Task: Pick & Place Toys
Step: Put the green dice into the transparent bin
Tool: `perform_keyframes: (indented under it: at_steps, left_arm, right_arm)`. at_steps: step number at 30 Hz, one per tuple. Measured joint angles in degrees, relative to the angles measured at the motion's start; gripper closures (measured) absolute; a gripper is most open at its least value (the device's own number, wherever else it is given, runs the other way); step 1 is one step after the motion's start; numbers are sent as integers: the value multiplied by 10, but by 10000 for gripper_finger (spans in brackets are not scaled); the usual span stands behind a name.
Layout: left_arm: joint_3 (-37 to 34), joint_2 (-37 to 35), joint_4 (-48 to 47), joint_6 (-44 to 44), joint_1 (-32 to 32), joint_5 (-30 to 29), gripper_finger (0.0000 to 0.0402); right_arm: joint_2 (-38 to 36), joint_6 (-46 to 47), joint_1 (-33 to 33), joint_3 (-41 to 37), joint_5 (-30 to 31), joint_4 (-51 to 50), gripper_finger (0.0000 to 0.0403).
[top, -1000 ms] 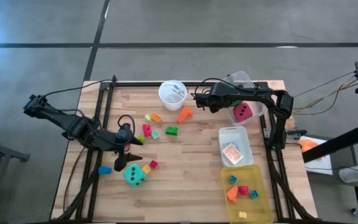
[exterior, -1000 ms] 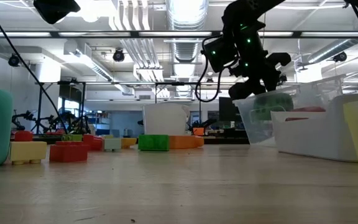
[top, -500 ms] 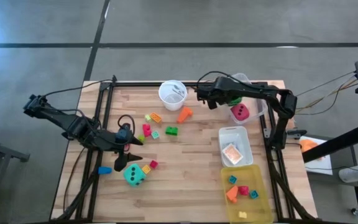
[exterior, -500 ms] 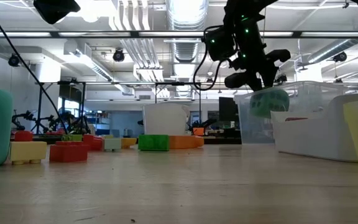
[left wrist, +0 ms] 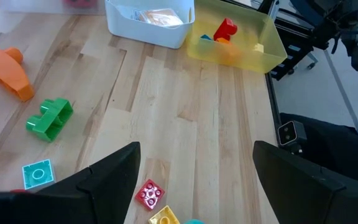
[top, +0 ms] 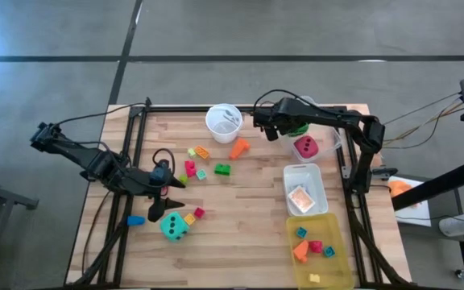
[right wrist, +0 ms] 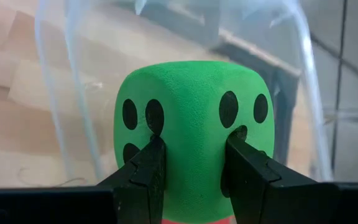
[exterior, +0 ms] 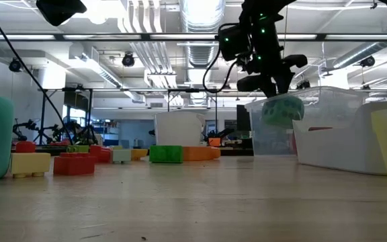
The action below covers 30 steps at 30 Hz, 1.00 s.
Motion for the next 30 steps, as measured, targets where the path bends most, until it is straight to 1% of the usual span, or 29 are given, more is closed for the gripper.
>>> perform_keyframes:
  at_steps: [2, 6, 17, 30]
  left_arm:
    - [0, 0, 0, 0, 0, 0, 87]
    - [0, 0, 0, 0, 0, 0, 87]
    - [0, 0, 0, 0, 0, 0, 87]
    - [0, 0, -1, 0, 0, 0, 87]
  right_arm:
    - [2, -21, 0, 0, 15, 2, 285]
    - [7, -25, 0, -3, 15, 10, 285]
    - [8, -33, -6, -37, -11, 42, 286]
    - [8, -35, -16, -52, -38, 56, 286]
